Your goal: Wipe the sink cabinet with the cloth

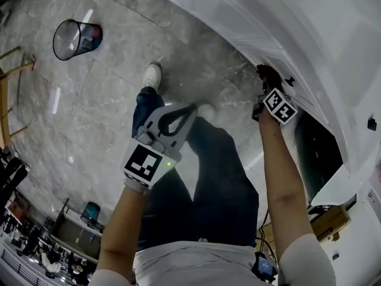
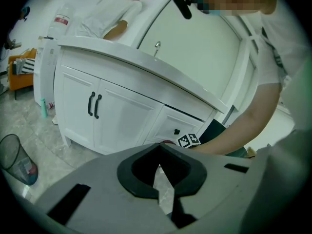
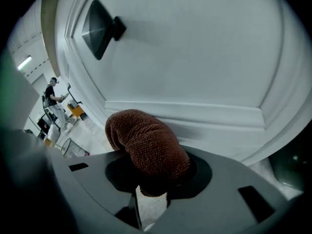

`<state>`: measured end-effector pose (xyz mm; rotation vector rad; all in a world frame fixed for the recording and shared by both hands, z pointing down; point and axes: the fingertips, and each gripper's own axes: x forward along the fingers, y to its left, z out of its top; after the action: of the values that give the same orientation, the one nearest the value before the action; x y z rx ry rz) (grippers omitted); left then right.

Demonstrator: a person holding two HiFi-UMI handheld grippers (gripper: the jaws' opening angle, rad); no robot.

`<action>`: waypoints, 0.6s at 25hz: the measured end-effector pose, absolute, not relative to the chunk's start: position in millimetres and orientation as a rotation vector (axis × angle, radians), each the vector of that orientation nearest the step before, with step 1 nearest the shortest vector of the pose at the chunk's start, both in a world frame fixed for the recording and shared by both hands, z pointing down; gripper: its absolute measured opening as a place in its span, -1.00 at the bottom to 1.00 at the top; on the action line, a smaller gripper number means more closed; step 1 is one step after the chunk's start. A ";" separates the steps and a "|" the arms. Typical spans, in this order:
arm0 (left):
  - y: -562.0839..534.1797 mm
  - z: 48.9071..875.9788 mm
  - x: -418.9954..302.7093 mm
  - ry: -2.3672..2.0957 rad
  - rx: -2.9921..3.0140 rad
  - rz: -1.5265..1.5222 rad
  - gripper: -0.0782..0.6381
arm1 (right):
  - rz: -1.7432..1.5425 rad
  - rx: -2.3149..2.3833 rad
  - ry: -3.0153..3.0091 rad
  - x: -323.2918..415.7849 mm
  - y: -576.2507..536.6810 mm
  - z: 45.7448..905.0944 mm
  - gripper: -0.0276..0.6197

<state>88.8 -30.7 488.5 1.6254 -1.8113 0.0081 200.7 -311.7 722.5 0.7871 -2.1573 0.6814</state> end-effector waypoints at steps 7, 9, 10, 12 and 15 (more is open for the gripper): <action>-45.9 487.8 112.0 -1.749 1.690 0.049 -0.75 | 0.689 0.906 -2.112 263.1 -335.1 723.7 -0.52; -50.4 486.4 117.1 -1.735 1.708 0.056 -0.75 | 0.691 0.948 -2.092 281.7 -343.4 723.0 -0.52; -52.4 485.1 119.9 -1.728 1.716 0.058 -0.75 | 0.694 0.972 -2.080 292.1 -347.6 722.6 -0.52; -55.6 482.2 125.7 -1.712 1.733 0.064 -0.75 | 0.707 1.027 -2.053 313.8 -355.1 721.7 -0.52; -59.9 479.9 132.7 -1.687 1.766 0.078 -0.75 | 0.728 1.099 -2.030 339.9 -364.4 718.6 -0.52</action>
<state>132.7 -59.9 479.9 1.7657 -1.6870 0.0780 339.9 -364.4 718.6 1.0992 -2.0297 0.7284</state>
